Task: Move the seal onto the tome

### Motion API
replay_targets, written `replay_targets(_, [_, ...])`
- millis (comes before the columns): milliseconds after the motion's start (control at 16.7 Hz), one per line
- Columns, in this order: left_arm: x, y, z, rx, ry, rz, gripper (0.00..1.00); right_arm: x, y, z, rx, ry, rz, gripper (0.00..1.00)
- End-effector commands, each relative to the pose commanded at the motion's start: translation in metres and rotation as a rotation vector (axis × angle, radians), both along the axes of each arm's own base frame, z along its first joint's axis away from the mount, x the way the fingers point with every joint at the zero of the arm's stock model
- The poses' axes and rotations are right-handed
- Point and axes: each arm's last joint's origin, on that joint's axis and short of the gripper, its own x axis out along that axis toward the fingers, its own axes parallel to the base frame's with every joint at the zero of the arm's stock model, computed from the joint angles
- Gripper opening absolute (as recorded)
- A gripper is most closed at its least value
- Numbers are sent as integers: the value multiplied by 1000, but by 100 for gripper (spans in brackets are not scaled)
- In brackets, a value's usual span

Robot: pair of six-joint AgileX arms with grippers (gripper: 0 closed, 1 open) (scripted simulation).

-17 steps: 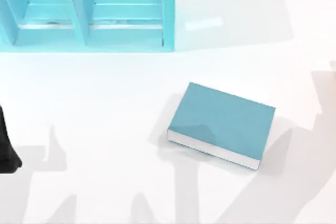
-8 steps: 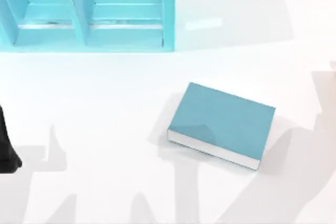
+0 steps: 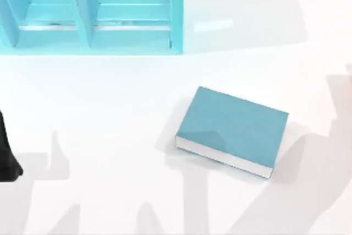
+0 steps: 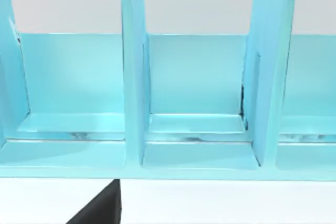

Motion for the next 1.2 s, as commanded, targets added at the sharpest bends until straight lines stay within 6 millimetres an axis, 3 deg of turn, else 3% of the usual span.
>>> replay_targets(360, [0,0,0,0,0,0,100,0,1,1,-1,-2,-1,0])
replay_targets(480, [0,0,0,0,0,0,100,7,11,13,-4,-8,3,0])
replay_targets(720, [0,0,0,0,0,0,100,20,62,63,1,2,7,0])
replay_targets(960, [0,0,0,0,0,0,100,12,124,121,3,25,2,0])
replay_targets(1080, [0,0,0,0,0,0,100,5,144,143,0,8,-1,0])
replay_targets(1200, [0,0,0,0,0,0,100,1,150,151,-1,-1,-1,0])
